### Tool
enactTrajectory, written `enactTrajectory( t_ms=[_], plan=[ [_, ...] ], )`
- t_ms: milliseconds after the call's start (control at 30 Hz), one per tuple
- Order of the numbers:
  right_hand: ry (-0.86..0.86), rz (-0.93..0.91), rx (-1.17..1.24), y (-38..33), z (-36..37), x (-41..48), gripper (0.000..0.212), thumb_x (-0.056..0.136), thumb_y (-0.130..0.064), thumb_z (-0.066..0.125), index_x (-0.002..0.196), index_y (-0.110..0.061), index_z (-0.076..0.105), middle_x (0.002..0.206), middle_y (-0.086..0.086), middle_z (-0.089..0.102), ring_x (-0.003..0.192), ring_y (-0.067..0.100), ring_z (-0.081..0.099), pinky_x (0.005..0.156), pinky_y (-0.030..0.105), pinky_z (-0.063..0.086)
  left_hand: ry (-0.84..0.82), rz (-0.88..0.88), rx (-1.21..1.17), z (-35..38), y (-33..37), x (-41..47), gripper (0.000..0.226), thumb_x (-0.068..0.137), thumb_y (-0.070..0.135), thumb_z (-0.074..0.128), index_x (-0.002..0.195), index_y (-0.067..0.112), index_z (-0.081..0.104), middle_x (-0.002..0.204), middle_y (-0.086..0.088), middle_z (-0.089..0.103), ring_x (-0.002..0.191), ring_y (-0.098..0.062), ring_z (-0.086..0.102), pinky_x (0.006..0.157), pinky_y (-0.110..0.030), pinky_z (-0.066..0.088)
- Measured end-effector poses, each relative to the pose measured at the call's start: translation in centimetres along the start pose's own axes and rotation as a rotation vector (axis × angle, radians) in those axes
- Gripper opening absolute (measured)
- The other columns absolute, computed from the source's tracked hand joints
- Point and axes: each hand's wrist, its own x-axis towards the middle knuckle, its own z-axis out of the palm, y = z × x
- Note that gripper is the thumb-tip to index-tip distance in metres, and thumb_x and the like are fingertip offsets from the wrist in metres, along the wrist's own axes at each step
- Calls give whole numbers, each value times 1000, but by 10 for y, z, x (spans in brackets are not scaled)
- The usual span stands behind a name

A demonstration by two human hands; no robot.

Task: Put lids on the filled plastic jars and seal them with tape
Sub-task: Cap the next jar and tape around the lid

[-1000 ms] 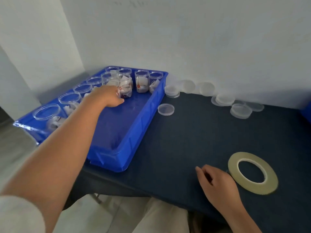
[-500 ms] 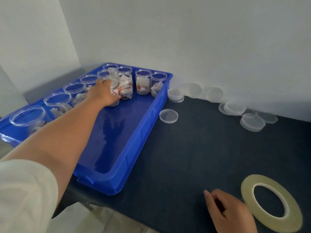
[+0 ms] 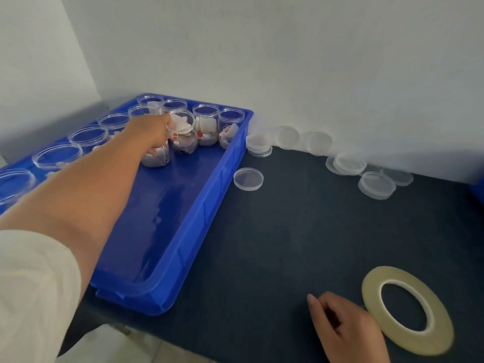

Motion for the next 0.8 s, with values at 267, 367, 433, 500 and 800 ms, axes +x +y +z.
enactTrajectory(
  t_ms=[267,367,433,500,800],
  plan=[
    [-20,2,24,2,-1,-2,47,92,-20,76,56,-23,47,49,-4,43,45,9,40,49,20,34,-29,165,99,-10,5,-69,15,108,28,52,121,33,59,93,0,66,67,-19,65,56,-34,43],
    [-16,-17,25,0,-2,-4,47,94,-25,73,57,-24,44,49,-7,42,47,14,45,50,21,35,-33,201,78,-16,10,-106,11,108,34,52,117,36,58,87,4,67,58,-16,68,54,-33,46],
    [-9,-31,26,0,-3,-5,45,95,-30,69,58,-24,44,49,-5,43,47,17,46,48,23,35,-56,212,12,-21,14,-130,7,108,35,51,109,40,55,83,6,68,47,-10,69,53,-31,47],
    [-16,-21,27,0,-4,-7,44,96,-36,65,59,-25,45,50,-4,45,49,19,48,47,24,34,-77,219,-41,-24,18,-153,9,109,34,49,104,41,53,78,5,71,45,-7,68,54,-31,47],
    [-70,34,36,-2,-7,-9,41,99,-43,59,62,-28,49,51,-7,49,60,16,56,52,23,41,-15,143,99,-27,27,-212,69,103,36,62,160,21,26,104,-9,74,77,-20,73,77,-45,60]
  ],
)
